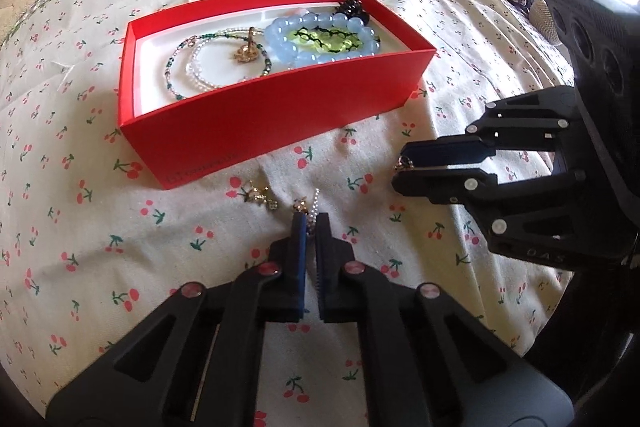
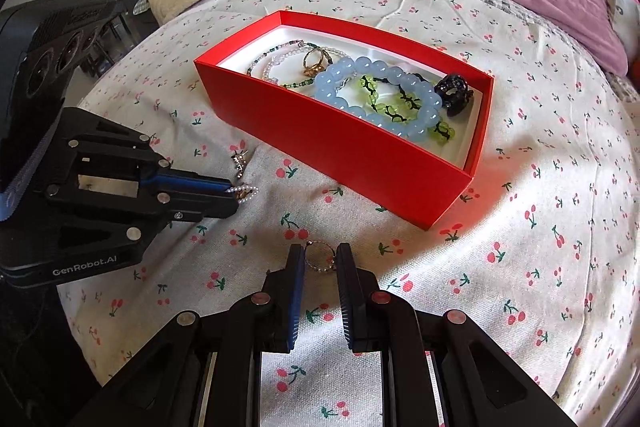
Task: Organize jewelry
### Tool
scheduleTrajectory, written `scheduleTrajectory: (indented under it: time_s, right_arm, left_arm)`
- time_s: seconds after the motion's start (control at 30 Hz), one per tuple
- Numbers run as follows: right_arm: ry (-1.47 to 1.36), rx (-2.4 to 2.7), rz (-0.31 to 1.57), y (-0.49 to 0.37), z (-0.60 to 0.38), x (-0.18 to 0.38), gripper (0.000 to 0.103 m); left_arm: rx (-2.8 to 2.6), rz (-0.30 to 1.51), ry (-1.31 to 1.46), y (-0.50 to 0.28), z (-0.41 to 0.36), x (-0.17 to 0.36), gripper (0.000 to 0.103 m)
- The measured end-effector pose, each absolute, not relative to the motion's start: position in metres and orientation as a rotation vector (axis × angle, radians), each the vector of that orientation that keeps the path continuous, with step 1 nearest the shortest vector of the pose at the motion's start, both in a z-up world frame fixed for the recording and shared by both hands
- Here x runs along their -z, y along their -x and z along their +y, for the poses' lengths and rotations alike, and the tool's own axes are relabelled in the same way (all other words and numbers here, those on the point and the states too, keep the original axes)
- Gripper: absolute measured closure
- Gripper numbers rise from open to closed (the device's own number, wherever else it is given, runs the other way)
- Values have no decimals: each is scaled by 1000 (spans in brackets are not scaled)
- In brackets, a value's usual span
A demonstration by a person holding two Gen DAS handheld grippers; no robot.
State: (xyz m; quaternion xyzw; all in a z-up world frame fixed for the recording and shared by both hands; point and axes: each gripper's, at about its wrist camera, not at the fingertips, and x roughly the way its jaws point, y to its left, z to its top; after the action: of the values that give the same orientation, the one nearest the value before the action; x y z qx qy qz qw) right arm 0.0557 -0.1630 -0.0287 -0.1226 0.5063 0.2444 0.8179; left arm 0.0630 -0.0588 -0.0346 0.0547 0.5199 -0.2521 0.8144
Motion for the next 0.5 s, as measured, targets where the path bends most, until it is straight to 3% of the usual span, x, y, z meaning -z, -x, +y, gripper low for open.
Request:
scheduleTrajectory:
  time_s: [0.5]
  right_arm:
    - [279,-562,1096,-47,-150,28,86]
  left_arm:
    - [539,1122,-159,-37,-35,24,98]
